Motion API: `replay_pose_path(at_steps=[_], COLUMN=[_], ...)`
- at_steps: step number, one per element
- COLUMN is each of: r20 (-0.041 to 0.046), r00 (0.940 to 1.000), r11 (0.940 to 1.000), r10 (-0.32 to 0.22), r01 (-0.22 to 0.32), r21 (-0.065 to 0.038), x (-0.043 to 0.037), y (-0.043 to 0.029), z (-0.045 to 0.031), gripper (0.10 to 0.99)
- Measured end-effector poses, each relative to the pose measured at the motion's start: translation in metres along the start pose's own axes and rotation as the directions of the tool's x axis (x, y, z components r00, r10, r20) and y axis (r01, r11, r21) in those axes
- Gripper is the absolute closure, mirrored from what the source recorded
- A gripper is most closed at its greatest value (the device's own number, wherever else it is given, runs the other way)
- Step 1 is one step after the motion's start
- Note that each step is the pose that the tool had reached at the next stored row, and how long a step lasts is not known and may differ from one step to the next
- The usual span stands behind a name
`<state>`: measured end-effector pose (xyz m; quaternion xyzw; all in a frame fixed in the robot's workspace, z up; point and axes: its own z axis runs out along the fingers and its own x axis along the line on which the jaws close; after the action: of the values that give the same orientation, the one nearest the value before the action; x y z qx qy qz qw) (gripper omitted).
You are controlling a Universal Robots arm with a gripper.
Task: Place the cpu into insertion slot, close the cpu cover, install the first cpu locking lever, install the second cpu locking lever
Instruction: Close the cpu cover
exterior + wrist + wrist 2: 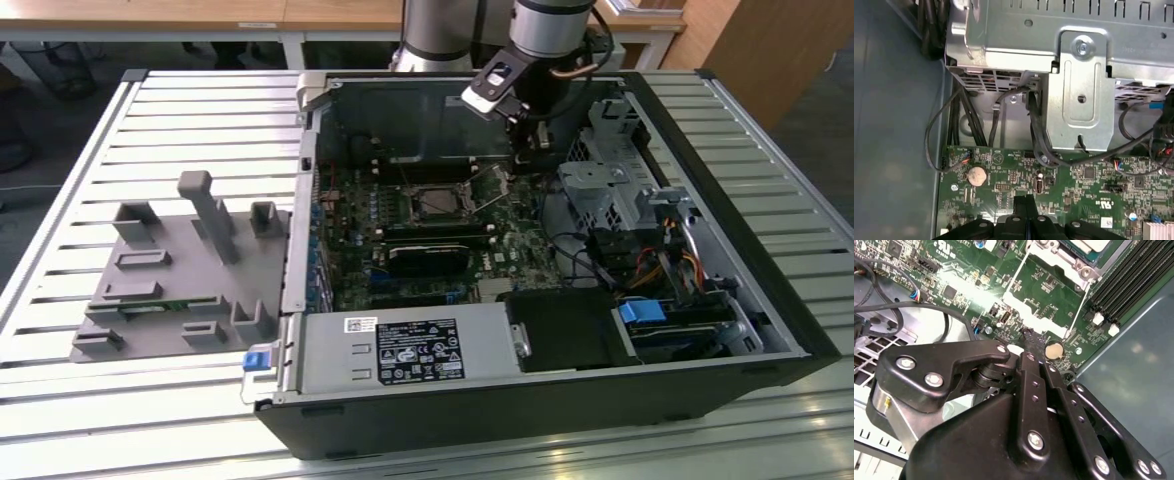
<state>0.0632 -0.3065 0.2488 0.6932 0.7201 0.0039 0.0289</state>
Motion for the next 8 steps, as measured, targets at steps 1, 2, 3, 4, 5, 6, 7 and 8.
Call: replay_pose_path(at_steps=[1,2,3,4,5,6,7,8], r20=[0.0000,0.0001,0.0001,0.0001,0.0001,0.0001,0.0001,0.0001], r00=[1.0000,1.0000,1.0000,1.0000,1.0000,1.0000,1.0000,1.0000], r11=[1.0000,1.0000,1.0000,1.0000,1.0000,1.0000,1.0000,1.0000], r10=[0.000,0.000,0.000,0.000,0.000,0.000,0.000,0.000], r01=[0.000,0.000,0.000,0.000,0.000,0.000,0.000,0.000], r21=[0.000,0.001,0.001,0.001,0.002,0.002,0.002,0.003], x=[0.0004,0.0008,0.0011,0.0014,0.0017,0.0020,0.0023,0.0025], y=[0.0008,0.0016,0.0021,0.0026,0.0030,0.0033,0.0036,0.0039], z=[0.0005,0.0009,0.0014,0.0021,0.0029,0.0038,0.0048,0.0058], gripper=[0.980,0.980,0.980,0.980,0.980,0.980,0.980,0.980])
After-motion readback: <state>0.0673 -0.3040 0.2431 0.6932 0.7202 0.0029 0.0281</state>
